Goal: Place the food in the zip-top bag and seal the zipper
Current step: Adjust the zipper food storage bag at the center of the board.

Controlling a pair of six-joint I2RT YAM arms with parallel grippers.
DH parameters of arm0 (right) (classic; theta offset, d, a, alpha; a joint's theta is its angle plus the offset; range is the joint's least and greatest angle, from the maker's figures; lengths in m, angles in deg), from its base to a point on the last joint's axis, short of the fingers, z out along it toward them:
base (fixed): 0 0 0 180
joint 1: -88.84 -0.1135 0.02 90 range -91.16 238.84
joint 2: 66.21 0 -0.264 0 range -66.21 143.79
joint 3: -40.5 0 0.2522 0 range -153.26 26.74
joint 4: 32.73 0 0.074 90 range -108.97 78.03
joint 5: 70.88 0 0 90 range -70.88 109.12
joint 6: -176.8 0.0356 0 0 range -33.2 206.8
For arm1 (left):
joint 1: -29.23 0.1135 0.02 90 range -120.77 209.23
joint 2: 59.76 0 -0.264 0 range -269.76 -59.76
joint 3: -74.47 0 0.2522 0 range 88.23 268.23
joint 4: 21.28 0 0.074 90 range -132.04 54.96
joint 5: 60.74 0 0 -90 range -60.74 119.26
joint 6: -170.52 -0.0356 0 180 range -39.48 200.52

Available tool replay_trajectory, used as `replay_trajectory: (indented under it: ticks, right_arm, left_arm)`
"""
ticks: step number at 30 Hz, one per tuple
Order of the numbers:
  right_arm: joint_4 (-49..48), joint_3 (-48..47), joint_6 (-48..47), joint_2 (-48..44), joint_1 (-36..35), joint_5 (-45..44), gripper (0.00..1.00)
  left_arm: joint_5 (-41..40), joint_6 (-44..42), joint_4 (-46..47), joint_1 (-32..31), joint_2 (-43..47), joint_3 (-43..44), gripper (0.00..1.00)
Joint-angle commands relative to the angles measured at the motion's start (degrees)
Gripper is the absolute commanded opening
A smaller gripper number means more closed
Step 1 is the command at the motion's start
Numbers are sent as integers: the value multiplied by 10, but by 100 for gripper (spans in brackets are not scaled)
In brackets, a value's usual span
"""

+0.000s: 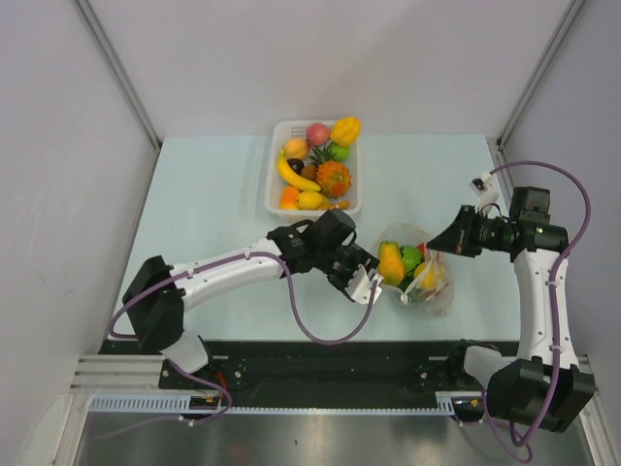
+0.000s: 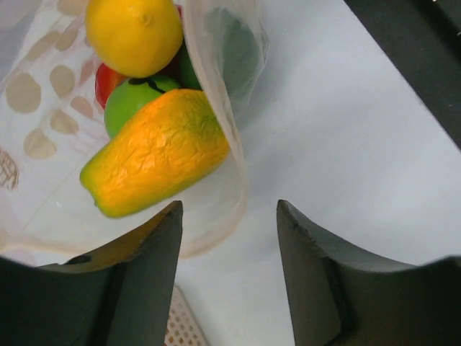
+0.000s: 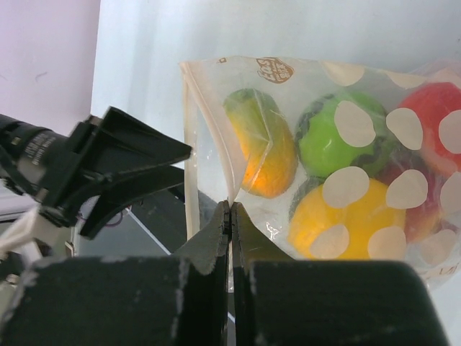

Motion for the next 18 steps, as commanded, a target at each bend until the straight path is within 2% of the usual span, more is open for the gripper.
replay_trajectory:
  ticks: [1, 5, 6, 8, 9, 12, 14, 18]
  right_arm:
    - [7, -3, -18, -9, -4, 11, 0]
    - [0, -3, -19, -9, -11, 10, 0]
    - [-4, -3, -17, -8, -16, 7, 0]
    - [-20, -2, -11, -9, -42, -4, 0]
    - [-30, -2, 2, -9, -56, -10, 0]
    - [-92, -10, 38, -6, -133, -48, 0]
    - [-141, -31, 57, 9, -181, -41, 0]
    - [-166, -88, 85, 62, -205, -2, 0]
  left_arm:
    - [-27, -91, 80, -18, -30, -21, 56]
    - [-62, -76, 77, -24, -58, -5, 38]
    - [-69, -66, 71, -25, -60, 1, 26]
    - [-78, -19, 71, -36, -42, 9, 12]
    - [-75, -4, 70, -38, -30, 8, 0]
    - [-81, 64, 74, -55, 31, 1, 0]
    - [-86, 126, 42, -68, 68, 19, 0]
    - [-114, 235, -13, -82, 128, 50, 0]
